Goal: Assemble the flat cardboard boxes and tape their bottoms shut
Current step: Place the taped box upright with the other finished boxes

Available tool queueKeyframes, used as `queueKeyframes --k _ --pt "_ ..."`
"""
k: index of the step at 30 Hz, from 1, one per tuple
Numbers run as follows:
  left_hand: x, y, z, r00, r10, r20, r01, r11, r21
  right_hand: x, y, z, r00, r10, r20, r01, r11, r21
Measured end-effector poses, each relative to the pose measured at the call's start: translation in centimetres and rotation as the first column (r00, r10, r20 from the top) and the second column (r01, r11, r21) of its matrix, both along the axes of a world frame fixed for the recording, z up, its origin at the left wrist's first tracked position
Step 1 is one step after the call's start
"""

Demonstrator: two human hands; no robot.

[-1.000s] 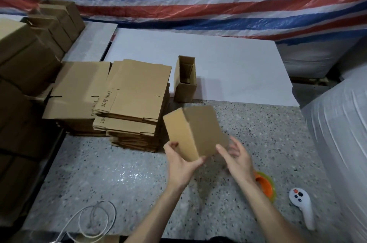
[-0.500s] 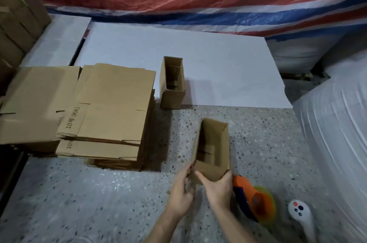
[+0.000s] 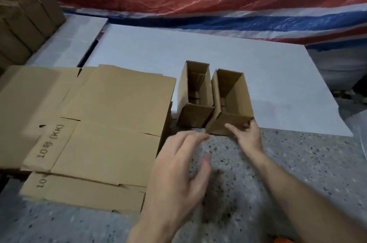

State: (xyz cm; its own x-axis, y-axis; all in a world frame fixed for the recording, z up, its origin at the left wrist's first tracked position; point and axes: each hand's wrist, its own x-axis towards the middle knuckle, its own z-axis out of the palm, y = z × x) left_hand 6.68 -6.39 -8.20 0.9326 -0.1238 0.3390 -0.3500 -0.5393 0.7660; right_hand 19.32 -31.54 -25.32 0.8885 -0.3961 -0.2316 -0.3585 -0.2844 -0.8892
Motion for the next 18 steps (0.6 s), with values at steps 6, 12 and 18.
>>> queueKeyframes --k 6,12,18 --pt "-2.2 4.3 1.5 0.992 0.090 0.087 -0.095 0.993 0.065 5.6 1.4 0.2 0.990 0.136 -0.045 -0.137 0.991 -0.010" --pt "-4.0 10.3 1.1 0.990 0.139 -0.018 -0.117 0.889 0.442 4.1 2.0 3.6 0.990 0.066 -0.123 -0.074 0.995 -0.062" --pt "-5.3 13.9 -1.2 0.940 0.176 -0.293 0.042 0.791 0.610 -10.2 4.7 6.8 0.994 -0.111 0.014 0.110 0.993 0.030"
